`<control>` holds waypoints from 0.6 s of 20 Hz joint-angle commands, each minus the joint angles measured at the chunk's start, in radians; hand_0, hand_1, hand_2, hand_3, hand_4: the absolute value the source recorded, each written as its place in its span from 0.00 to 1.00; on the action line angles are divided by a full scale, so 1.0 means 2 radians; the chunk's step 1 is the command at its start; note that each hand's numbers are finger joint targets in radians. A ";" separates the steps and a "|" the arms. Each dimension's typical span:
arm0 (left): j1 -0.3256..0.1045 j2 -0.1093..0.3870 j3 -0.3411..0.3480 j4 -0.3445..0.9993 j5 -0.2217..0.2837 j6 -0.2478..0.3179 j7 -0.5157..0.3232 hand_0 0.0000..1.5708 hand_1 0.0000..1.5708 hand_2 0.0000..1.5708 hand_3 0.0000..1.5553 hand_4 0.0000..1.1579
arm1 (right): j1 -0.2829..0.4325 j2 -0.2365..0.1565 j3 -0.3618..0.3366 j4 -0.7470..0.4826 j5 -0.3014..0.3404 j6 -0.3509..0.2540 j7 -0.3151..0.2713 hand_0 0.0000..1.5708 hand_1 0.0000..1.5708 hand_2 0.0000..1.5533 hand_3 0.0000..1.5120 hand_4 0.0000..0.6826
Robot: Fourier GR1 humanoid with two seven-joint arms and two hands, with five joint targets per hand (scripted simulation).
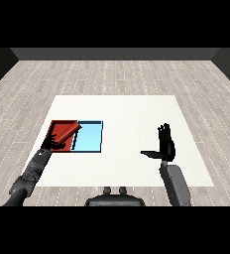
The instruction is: Pick the red can and put it in the red box
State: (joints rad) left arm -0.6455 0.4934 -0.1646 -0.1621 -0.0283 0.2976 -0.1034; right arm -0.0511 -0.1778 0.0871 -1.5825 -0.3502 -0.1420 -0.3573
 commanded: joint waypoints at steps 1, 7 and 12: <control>-0.025 0.014 -0.004 0.045 -0.014 -0.024 0.000 0.00 0.00 0.00 0.00 0.00 | -0.004 -0.013 -0.019 0.000 -0.012 0.015 -0.001 0.00 0.00 0.00 0.00 0.00; -0.022 0.013 0.134 -0.046 0.126 -0.053 -0.134 0.00 0.00 0.00 0.00 0.00 | -0.004 0.003 0.000 0.007 -0.003 0.016 -0.011 0.00 0.00 0.00 0.00 0.00; -0.026 -0.041 0.189 -0.135 0.199 -0.151 -0.257 0.00 0.00 0.00 0.00 0.00 | -0.009 0.002 0.002 0.006 -0.010 0.028 -0.008 0.00 0.00 0.00 0.00 0.00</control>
State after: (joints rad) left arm -0.6938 0.4708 0.1143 -0.3146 0.2464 0.1283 -0.4580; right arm -0.0613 -0.1733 0.0846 -1.5803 -0.3713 -0.1008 -0.3664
